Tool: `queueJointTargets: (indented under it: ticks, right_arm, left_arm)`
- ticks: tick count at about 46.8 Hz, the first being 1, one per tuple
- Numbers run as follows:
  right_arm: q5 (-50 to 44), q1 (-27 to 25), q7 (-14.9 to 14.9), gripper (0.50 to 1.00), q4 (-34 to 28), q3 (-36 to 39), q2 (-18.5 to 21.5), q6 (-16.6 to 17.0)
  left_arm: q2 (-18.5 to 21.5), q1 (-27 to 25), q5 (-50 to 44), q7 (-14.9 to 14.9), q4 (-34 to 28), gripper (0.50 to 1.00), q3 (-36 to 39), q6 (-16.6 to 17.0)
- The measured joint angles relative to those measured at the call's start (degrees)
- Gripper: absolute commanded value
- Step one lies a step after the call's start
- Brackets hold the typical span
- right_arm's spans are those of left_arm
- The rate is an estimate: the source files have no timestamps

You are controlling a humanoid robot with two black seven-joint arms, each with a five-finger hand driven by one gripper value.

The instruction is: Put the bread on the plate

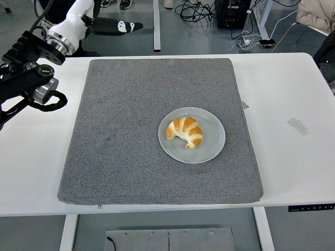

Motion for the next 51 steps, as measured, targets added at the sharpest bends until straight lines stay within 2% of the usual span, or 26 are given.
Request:
queueJointTargets:
  ticks: [8, 15, 24, 36, 43, 51]
  right_arm:
    - [0.0, 0.0, 0.0, 1.000, 0.0, 0.0, 0.0, 0.0]
    - [0.0, 0.0, 0.0, 1.000, 0.0, 0.0, 0.0, 0.0]
    - [0.0, 0.0, -0.1, 1.000, 0.0, 0.0, 0.0, 0.0]
    - [0.0, 0.0, 0.0, 1.000, 0.0, 0.0, 0.0, 0.0]
    - [0.0, 0.0, 0.0, 1.000, 0.0, 0.0, 0.0, 0.0]
    - [0.0, 0.3, 0.0, 1.000, 0.2, 0.2, 0.0, 0.1]
  left_arm:
    - [-0.7, 6.1, -3.8, -1.8, 1.9, 0.972, -7.1, 0.1]
    - [-3.3, 11.0, -6.2, -2.5, 4.2, 0.972, -13.4, 0.0]
    - [-6.7, 13.6, -10.6, -3.0, 8.9, 0.971, -17.5, -1.3]
    - [-11.7, 13.6, -19.8, -4.0, 22.1, 0.971, -20.1, -10.8]
    - [-13.3, 13.6, -22.6, -4.4, 27.1, 0.971, -22.7, -14.5]
    - [-14.8, 13.6, -24.4, -4.5, 32.7, 0.971, -25.1, -20.1]
